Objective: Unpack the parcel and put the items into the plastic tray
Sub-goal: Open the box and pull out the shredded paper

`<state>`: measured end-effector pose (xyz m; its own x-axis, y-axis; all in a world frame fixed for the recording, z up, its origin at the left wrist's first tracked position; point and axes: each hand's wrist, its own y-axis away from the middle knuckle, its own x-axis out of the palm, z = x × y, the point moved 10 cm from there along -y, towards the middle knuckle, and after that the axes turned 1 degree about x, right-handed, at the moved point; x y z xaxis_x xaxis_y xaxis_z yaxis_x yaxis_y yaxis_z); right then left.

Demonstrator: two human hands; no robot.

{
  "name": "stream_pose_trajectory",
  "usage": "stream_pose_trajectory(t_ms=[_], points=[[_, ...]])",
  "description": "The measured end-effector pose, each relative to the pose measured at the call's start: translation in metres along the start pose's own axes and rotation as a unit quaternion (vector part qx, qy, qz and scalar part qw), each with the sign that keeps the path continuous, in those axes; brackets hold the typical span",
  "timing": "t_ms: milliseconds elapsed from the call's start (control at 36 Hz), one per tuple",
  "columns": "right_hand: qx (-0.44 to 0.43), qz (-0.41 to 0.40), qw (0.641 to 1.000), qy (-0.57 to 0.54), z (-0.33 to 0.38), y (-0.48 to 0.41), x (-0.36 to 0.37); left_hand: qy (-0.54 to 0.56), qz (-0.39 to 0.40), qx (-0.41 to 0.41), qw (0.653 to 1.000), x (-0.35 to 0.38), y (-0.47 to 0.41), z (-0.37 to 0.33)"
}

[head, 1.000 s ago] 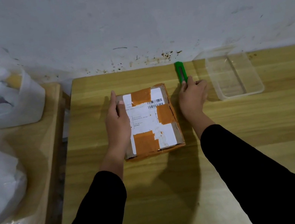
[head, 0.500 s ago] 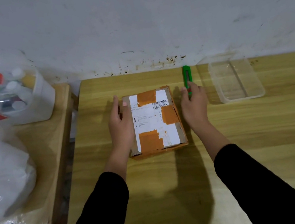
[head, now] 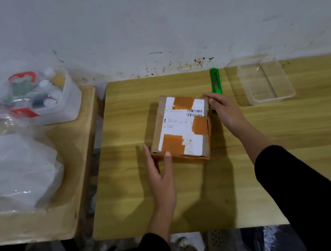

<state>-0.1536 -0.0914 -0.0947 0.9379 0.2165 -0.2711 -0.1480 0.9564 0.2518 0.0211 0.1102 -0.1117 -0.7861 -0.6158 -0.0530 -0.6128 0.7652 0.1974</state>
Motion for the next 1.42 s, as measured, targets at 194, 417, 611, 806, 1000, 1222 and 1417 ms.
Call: stream_pose_trajectory(t_ms=[194,417,611,806,1000,1222,1417], points=[[-0.043,-0.09,0.995,-0.004,-0.022,0.087,-0.04,0.005,-0.081,-0.017,0.997,-0.006,-0.031,-0.015],[-0.101,-0.168,0.977,0.083,-0.035,0.159,-0.059,-0.016,0.003,-0.08,0.997,0.018,-0.043,-0.012],[-0.23,-0.101,0.95,0.183,0.01,0.155,-0.048,0.032,0.001,-0.046,0.998,0.009,-0.025,-0.003],[-0.27,0.007,0.935,0.228,0.024,0.149,-0.022,0.011,0.006,-0.048,0.999,0.012,-0.021,0.001],[-0.287,0.043,0.93,0.227,0.027,0.149,-0.015,0.011,0.029,-0.048,0.998,0.014,-0.022,0.001],[-0.267,0.035,0.935,0.233,0.022,0.144,-0.013,0.017,0.04,-0.039,0.998,0.014,-0.019,-0.003],[-0.271,-0.006,0.924,0.27,0.025,0.149,-0.014,0.066,0.043,-0.056,0.995,0.011,-0.022,0.002]])
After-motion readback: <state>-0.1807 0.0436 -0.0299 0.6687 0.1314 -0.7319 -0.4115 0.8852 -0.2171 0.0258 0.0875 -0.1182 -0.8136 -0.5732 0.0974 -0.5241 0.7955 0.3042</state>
